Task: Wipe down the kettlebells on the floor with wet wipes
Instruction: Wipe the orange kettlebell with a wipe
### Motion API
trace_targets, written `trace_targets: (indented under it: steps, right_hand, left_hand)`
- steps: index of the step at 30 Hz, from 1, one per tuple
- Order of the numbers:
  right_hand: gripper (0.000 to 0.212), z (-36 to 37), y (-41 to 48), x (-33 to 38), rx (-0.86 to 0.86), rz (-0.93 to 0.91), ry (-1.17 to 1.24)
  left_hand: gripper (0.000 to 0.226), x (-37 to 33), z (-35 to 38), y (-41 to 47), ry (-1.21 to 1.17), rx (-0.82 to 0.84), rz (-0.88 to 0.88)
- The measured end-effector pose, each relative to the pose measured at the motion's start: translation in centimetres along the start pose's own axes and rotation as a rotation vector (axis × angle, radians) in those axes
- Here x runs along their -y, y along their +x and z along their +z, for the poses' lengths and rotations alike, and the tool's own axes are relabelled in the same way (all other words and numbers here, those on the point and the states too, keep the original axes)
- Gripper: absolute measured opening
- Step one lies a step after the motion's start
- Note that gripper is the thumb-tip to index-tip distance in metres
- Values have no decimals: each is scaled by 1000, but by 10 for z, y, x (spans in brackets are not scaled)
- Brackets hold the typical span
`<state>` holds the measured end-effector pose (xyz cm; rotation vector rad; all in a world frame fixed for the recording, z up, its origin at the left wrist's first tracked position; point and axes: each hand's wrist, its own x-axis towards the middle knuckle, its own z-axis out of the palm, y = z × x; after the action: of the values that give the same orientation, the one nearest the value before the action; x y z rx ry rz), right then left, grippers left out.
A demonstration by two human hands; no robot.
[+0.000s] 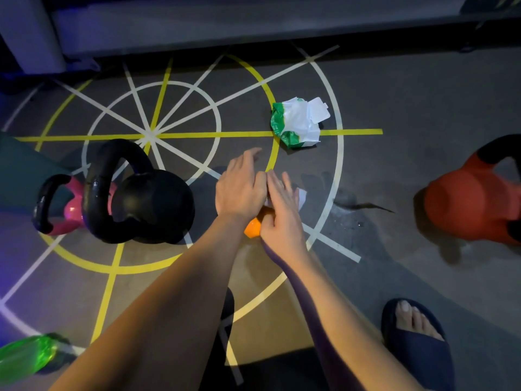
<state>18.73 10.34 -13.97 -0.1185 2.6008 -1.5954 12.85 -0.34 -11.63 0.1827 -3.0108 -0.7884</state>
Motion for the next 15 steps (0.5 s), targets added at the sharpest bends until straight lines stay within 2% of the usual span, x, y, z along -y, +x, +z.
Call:
trace_targets:
  steps: [3, 7, 12, 15]
  right_hand:
    - [82, -2, -2, -12, -72, -34, -41]
    - [76, -20, -9, -33, -71, 231, -8]
    - [102, -1, -53, -22, -71, 24, -62]
    - [101, -5, -52, -29, -68, 8, -86]
  left_hand:
    - [49, -4, -2, -6, -58, 1, -22]
    - [49, -7, 1, -9, -47, -30, -44]
    - [49, -4, 2, -8, 35, -3, 12]
    - [49, -6, 2, -9, 58, 20, 25]
